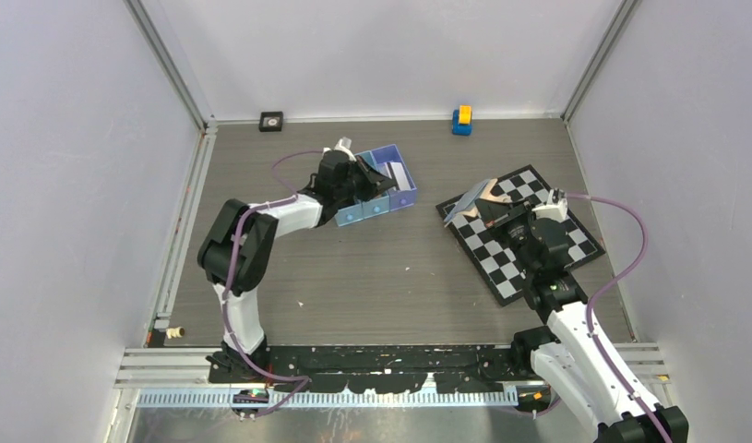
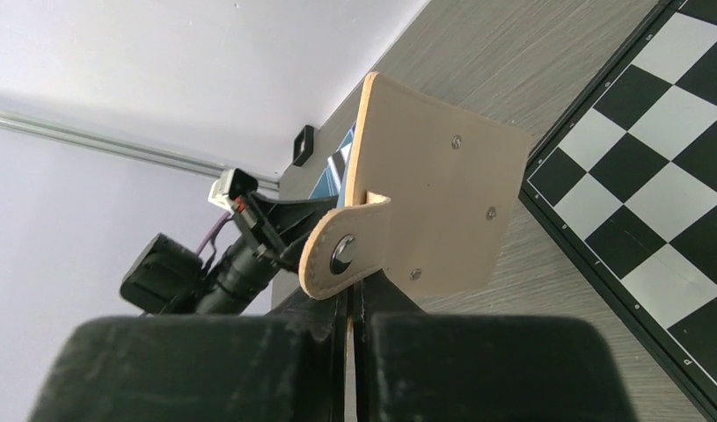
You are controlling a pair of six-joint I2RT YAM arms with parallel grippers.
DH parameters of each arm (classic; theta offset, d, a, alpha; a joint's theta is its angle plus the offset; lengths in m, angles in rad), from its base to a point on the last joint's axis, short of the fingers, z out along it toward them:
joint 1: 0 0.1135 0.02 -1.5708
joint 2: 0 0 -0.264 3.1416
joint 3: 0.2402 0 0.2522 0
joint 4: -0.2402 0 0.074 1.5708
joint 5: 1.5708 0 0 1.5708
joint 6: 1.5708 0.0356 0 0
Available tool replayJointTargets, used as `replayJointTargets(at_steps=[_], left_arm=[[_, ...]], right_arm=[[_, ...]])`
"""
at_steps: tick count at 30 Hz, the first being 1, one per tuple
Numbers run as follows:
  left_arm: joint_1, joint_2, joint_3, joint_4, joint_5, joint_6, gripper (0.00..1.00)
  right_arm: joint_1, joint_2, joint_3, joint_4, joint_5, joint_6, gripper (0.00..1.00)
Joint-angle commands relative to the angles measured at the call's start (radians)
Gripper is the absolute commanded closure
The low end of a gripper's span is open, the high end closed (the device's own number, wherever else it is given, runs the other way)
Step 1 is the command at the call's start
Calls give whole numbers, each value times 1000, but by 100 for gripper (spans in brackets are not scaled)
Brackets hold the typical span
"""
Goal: Take the credit cards out of the card holder
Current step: Place the credit card in the storage box.
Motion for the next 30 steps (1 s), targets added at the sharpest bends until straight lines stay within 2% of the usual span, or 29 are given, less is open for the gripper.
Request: replayJointTargets(at_steps=[1,7,8,11,13,16,21,25,27,30], left_arm=[[1,77,88,50,-91,-41,100],[1,149,159,-5,-167,-21,100],[1,158,164,1,-165,-23,97],[1,176,182,20,-103,-33,69],[1,141,182,-11,-97,-7,58],[1,58,182,-71,-89,49,50],[0,-108,133,-169,-56,100,45],[1,-277,-14,-192,-25,133,13],[0,-362,-70,-217,17,187,8],[0,-505,-183,-220,43,265,6]], right_arm=[[-3,-7,5,63,9,23,99],[-2,-20,0,74,-5,37,99],[-3,-23,-2,73,-1,34,100],[-2,-22,-9,73,13,32,100],[-2,-13,-1,72,8,21,100],[-2,8,14,77,-4,-9,100],[-2,84,7,164,-92,-37,99],[-3,157,8,327,-258,-45,99],[-2,196,10,426,-356,-24,100],[-2,267,-3,626,-480,36,99]])
